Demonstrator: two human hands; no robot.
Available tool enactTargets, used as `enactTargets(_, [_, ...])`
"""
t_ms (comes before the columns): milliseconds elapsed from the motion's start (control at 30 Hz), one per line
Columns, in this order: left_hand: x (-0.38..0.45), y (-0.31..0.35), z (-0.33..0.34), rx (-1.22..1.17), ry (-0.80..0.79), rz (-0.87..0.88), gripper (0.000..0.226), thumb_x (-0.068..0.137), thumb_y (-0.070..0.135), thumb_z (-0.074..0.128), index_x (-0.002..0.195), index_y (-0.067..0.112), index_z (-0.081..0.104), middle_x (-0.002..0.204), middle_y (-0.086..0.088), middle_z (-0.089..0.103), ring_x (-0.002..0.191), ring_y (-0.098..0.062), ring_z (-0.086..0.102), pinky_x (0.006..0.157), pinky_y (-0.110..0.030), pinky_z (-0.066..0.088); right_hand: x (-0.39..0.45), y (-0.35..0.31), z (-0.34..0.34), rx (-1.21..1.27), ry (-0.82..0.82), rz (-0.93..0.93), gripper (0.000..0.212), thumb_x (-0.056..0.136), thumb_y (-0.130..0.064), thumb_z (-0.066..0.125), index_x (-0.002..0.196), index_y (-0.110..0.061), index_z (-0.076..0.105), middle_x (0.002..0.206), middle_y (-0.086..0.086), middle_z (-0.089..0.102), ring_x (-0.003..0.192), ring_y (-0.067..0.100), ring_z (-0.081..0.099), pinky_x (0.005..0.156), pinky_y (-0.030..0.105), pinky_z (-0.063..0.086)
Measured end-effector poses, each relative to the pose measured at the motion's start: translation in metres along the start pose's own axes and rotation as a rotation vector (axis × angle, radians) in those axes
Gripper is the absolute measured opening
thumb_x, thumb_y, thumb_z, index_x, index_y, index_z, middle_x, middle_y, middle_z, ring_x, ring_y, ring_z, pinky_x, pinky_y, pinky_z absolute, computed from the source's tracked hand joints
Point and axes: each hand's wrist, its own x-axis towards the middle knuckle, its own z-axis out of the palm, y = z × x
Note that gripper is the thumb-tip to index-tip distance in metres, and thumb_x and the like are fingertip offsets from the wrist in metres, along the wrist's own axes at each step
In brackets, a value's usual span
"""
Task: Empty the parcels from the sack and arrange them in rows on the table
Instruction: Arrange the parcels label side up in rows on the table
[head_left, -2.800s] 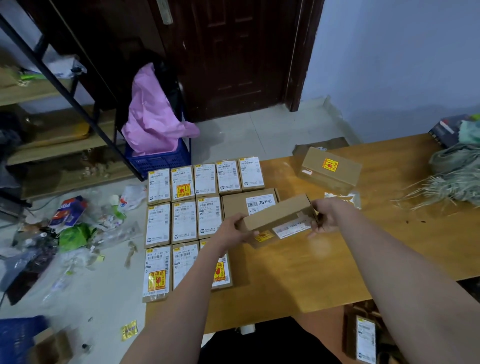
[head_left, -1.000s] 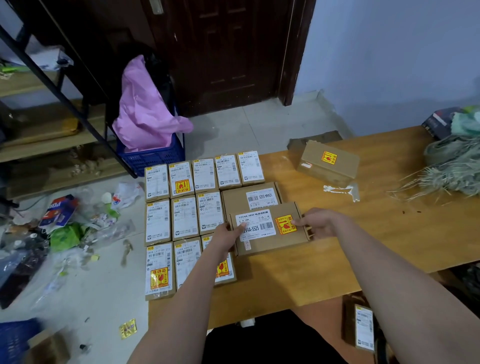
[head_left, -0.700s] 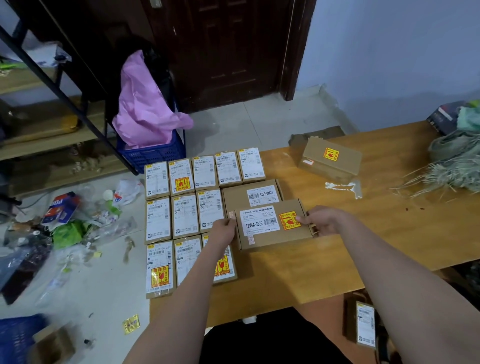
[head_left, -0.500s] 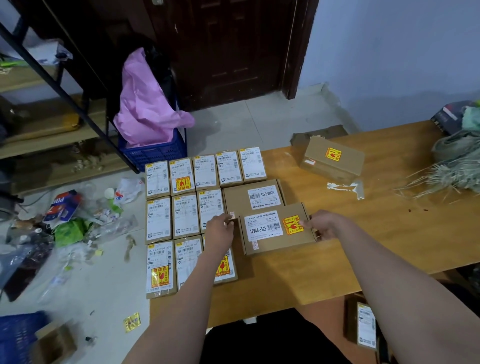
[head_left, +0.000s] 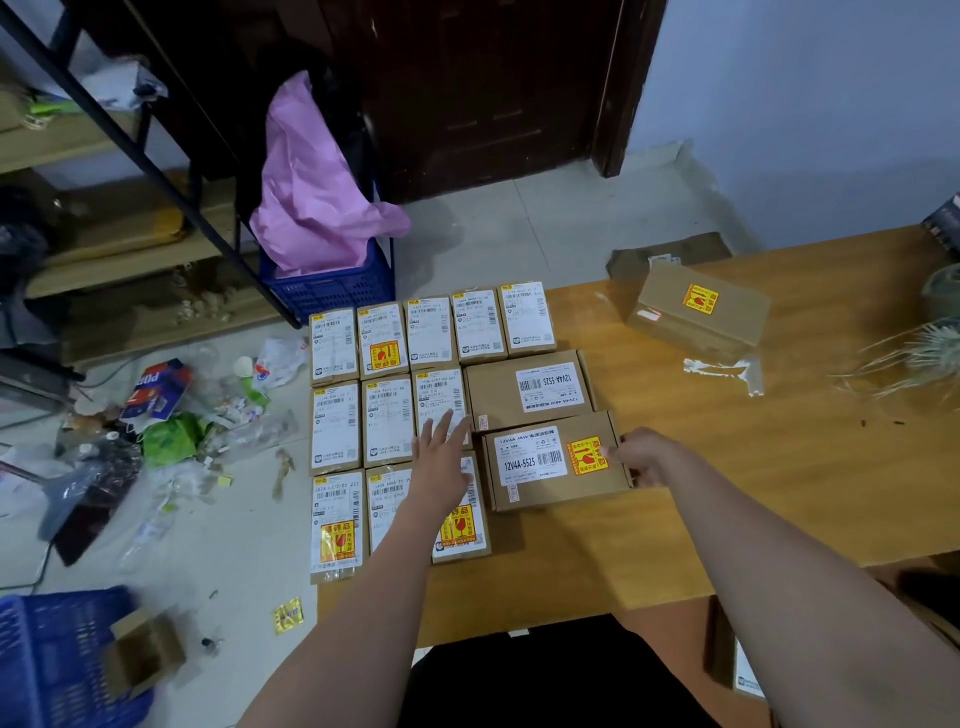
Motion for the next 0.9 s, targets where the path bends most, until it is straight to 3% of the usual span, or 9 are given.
enactTargets(300, [0.003, -0.003, 0.002, 0.028, -0.075, -0.019, 0.09, 0.089, 0.016, 0.069, 0.156, 0.019, 0.009, 0.164, -0.002, 0.005, 0.15, -0.031, 0.002, 0.122, -0.047, 0.012, -0.005, -0.009, 0.013, -0.001, -0.041, 0.046, 0.037, 0.096, -0.012, 0.061, 0.13, -0.001, 0.051, 0.122, 0.019, 0.062, 0.106, 0.035, 0.062, 0.088, 0.051, 0.054])
enactTargets(700, [0.004, -0.003, -0.001, 0.023, -0.046, 0.004, 0.09, 0.087, 0.017, 0.071, 0.156, 0.014, 0.013, 0.162, -0.003, 0.008, 0.148, -0.03, 0.01, 0.119, -0.038, 0.023, 0.009, -0.014, 0.017, -0.07, 0.006, 0.037, 0.054, 0.094, -0.02, 0.064, 0.139, 0.001, 0.043, 0.137, 0.02, 0.054, 0.122, 0.037, 0.056, 0.099, 0.051, 0.049])
enactTargets(900, [0.004, -0.002, 0.001, 0.034, -0.057, -0.007, 0.092, 0.087, 0.017, 0.071, 0.157, 0.017, 0.01, 0.163, 0.0, 0.006, 0.149, -0.03, 0.008, 0.118, -0.039, 0.026, 0.011, -0.015, 0.017, -0.119, 0.081, 0.004, 0.066, 0.087, -0.022, 0.074, 0.139, 0.002, 0.042, 0.141, 0.021, 0.05, 0.123, 0.039, 0.054, 0.093, 0.049, 0.053])
